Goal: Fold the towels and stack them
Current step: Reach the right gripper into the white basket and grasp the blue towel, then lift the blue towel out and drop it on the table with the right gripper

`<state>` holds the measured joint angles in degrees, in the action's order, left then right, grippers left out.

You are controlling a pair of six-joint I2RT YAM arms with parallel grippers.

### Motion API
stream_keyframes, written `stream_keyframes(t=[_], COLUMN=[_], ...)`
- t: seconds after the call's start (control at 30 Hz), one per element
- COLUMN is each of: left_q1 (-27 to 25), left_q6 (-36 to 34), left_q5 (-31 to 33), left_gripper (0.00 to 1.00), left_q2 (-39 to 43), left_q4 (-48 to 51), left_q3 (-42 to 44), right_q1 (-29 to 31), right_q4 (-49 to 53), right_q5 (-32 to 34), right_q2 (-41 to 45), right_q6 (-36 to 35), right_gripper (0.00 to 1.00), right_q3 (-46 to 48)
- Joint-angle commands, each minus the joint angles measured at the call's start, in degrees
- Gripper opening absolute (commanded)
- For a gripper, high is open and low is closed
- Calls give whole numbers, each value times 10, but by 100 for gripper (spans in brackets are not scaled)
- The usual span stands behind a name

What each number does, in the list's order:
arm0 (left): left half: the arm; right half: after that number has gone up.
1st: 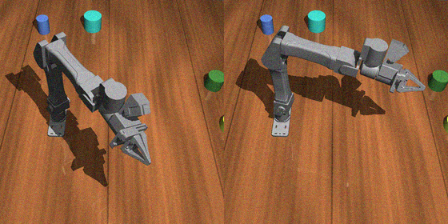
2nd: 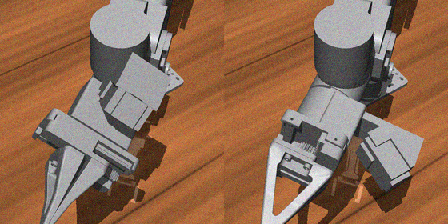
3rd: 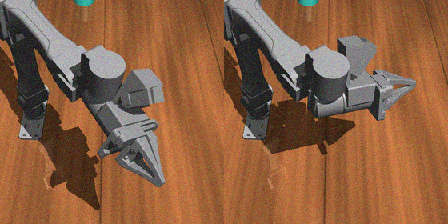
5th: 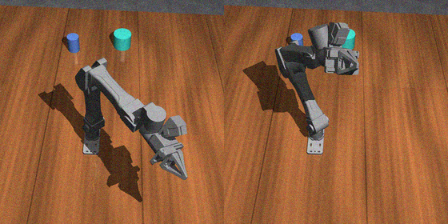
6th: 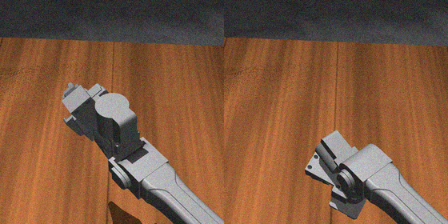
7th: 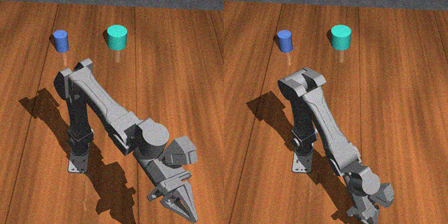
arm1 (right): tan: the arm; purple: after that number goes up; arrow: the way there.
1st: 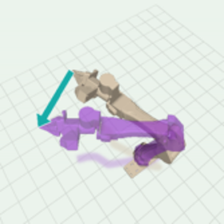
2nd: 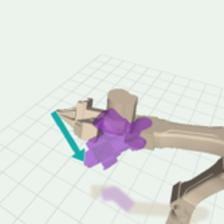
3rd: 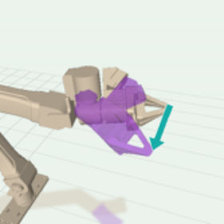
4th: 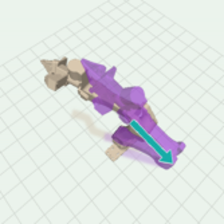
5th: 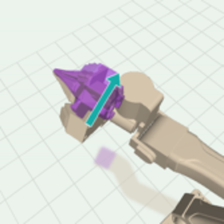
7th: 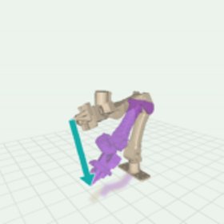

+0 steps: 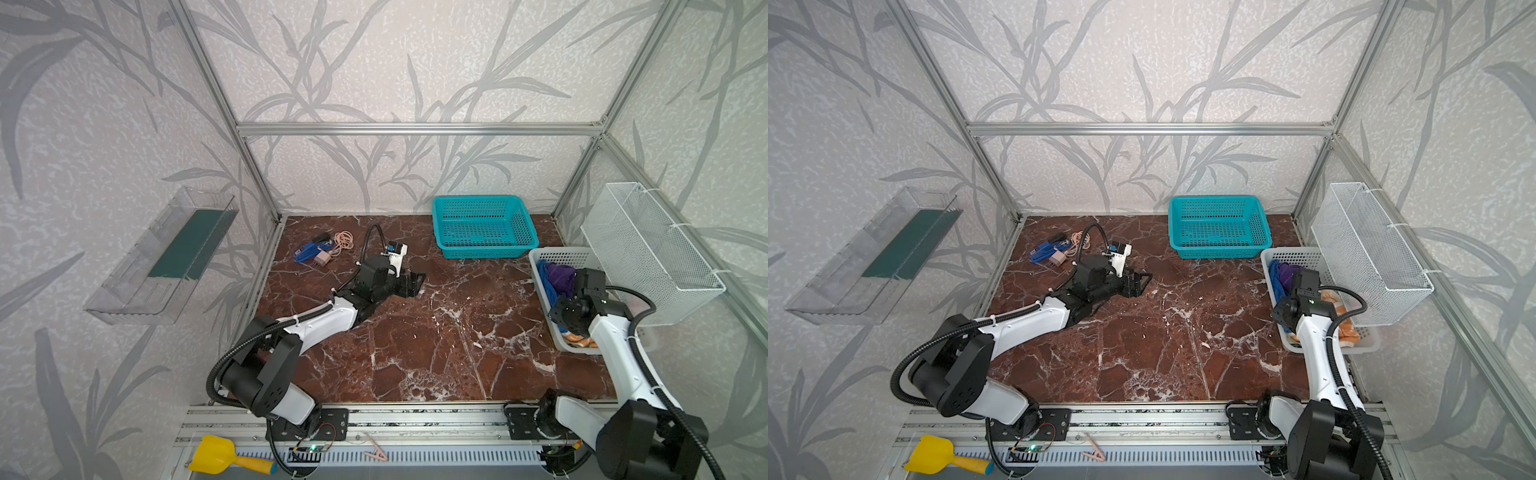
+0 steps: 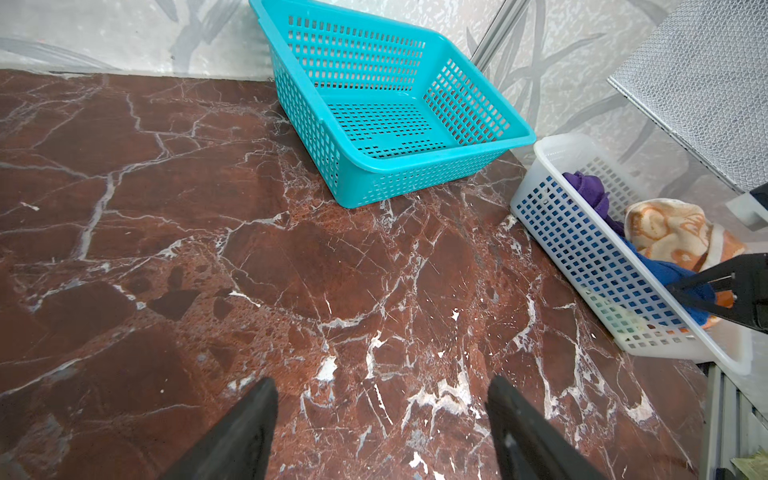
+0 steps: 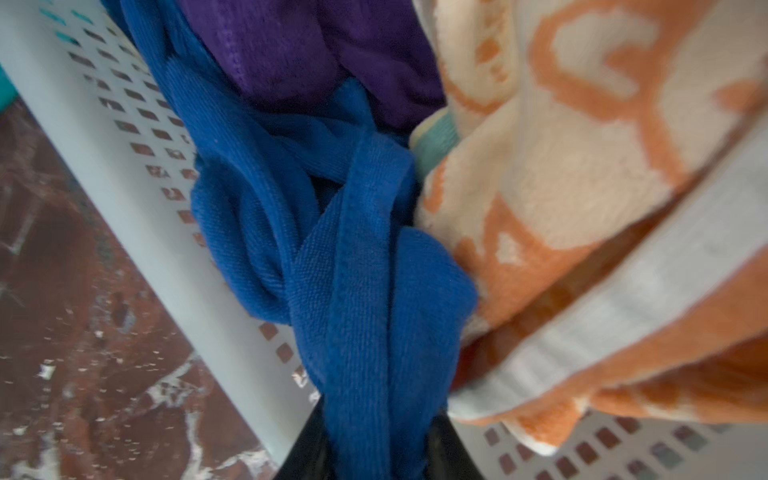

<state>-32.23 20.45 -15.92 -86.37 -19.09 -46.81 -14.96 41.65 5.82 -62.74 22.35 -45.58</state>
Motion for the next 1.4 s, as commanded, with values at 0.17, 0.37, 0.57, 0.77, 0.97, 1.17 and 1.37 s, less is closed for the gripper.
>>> stream_keyframes(t=[0.17, 0.37, 0.57, 0.77, 0.97, 1.17, 1.37], left_q1=[-3, -3, -2, 10, 89, 145, 143], left_q6=[-41, -32, -29, -14, 50, 51, 31], left_q5=[33, 40, 80, 170, 159, 158, 56], left_gripper=[80, 80, 80, 80, 80, 79, 70], left_q2=[65, 87, 118, 146, 192, 223, 141], left_q4=[38, 50, 92, 184, 241, 318, 364], left_q3=[-1, -10, -33, -73, -54, -6, -14], right_q1=[-2, 28, 259, 553, 601, 601, 562], right_q4=[27, 123, 221, 273, 129, 6, -21], right_q5=[-22, -20, 119, 237, 64, -27, -50], right_q2=[103, 128, 72, -109, -216, -209, -138], right_q6=[-36, -64, -62, -91, -92, -46, -19], right_gripper=[0, 0, 0, 0, 0, 48, 66], right_q3=[-47, -197, -441, -667, -561, -325, -227])
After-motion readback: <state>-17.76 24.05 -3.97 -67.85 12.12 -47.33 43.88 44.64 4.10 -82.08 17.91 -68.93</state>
